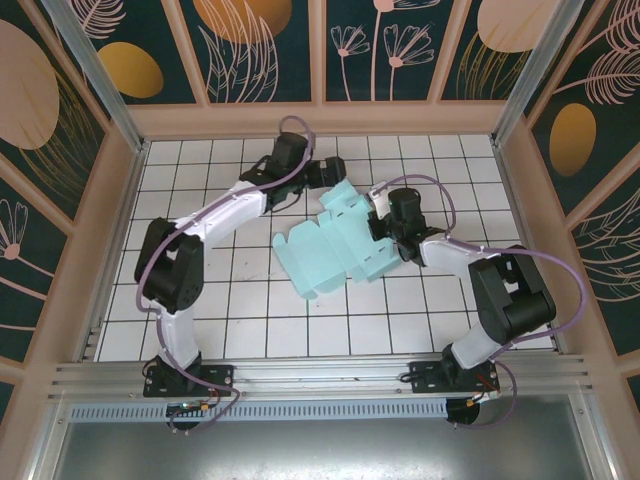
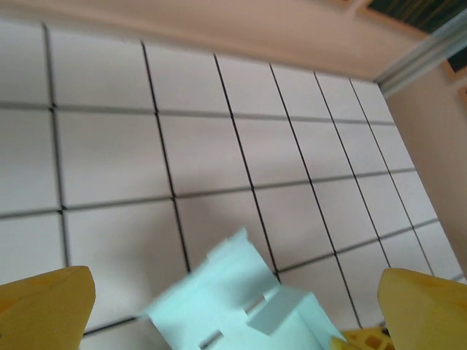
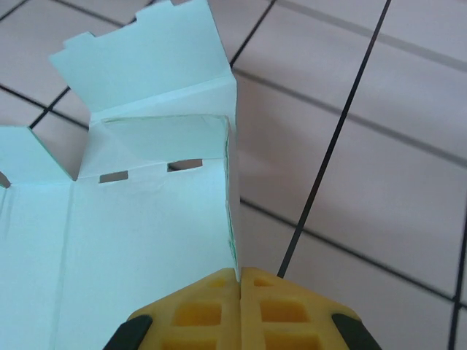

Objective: Fold the paper box

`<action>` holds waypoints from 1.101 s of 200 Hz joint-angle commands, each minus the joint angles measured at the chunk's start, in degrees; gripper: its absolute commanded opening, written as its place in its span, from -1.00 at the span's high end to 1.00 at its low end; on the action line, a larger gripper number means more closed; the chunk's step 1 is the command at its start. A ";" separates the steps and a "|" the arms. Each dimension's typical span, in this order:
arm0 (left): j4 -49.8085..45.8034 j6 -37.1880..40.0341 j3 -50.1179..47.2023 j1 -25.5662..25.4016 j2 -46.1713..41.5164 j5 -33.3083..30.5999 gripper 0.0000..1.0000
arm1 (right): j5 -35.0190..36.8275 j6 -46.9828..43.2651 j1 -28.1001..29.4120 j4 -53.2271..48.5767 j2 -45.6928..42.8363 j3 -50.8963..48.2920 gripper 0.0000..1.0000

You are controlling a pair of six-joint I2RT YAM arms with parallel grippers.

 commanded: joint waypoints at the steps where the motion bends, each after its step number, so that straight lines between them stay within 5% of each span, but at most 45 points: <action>1: 4.52 6.74 -3.52 0.61 -3.36 -3.80 -0.97 | -4.85 4.85 -1.76 -8.28 1.59 3.34 1.00; 65: 7.36 13.03 -7.79 2.82 -4.15 -3.86 -0.97 | 0.61 7.14 -1.86 -17.22 7.85 9.44 0.79; 110: 9.82 15.21 -12.49 3.16 -6.04 -1.89 -0.97 | -2.88 7.73 -3.30 -13.81 4.94 6.89 0.10; 220: 12.17 15.64 -14.52 3.45 -6.07 2.52 -0.97 | -8.40 13.50 -6.06 -8.99 -0.35 -2.13 0.08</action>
